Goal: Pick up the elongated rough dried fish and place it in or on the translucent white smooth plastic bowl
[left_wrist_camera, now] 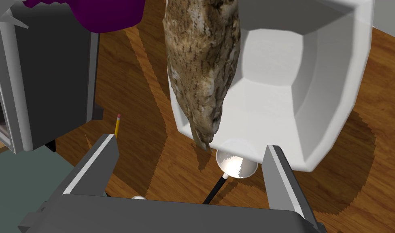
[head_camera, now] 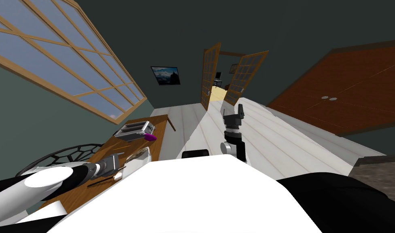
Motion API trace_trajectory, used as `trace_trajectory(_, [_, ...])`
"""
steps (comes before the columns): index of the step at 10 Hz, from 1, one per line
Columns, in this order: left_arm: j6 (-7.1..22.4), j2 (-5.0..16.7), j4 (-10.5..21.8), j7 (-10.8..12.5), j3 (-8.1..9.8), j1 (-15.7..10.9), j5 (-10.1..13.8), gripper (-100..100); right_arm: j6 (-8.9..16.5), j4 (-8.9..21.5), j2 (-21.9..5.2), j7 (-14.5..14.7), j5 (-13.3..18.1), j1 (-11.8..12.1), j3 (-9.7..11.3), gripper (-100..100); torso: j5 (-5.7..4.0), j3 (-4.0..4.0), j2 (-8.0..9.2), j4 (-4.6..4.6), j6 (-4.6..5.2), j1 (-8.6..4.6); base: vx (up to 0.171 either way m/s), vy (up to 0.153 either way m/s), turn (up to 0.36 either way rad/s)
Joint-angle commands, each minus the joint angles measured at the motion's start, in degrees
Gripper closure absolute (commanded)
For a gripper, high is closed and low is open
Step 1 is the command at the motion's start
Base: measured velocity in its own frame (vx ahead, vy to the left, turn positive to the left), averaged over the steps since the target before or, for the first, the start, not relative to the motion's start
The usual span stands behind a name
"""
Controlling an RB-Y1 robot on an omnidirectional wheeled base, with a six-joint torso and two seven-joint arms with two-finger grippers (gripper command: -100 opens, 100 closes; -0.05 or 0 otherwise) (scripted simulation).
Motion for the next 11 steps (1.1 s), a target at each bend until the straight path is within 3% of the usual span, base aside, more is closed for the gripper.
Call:
trace_trajectory(1, [1.7,0.5,-1.1,1.2,0.88,-0.2,0.2,-100,0.0,0.0,0.0,0.0,0.0,0.0,0.0,0,0.0,0.0,0.0,0.0,0.0,0.0,-0.042,0.007,-0.092])
trace_trajectory(4, [4.5,1.6,-2.6,3.0,2.52,-0.6,0.7,-100,0.0,0.0,0.0,0.0,0.0,0.0,0.0,0,0.0,0.0,0.0,0.0,-0.01,-0.01,-0.038,0.003,-0.076])
trace_trajectory(5, [3.7,1.4,-2.1,2.5,2.15,-0.5,0.5,-100,0.0,0.0,0.0,0.0,0.0,0.0,0.0,0,0.0,0.0,-0.01,0.0,0.0,0.0,-0.015,0.005,-0.019])
trace_trajectory(6, [3.9,1.4,-2.2,2.6,2.21,-0.5,0.5,0,0.0,0.0,0.0,0.0,0.0,0.0,0.0,0,0.01,-0.04,-0.07,-0.01,-0.02,0.0,0.0,0.0,0.0])
trace_trajectory(11, [3.9,1.4,-2.2,2.6,2.2,-0.5,0.5,0,0.0,0.0,0.0,0.0,0.0,0.0,0.0,0,0.01,-0.09,-0.15,-0.03,-0.02,-0.01,0.0,0.0,0.0])
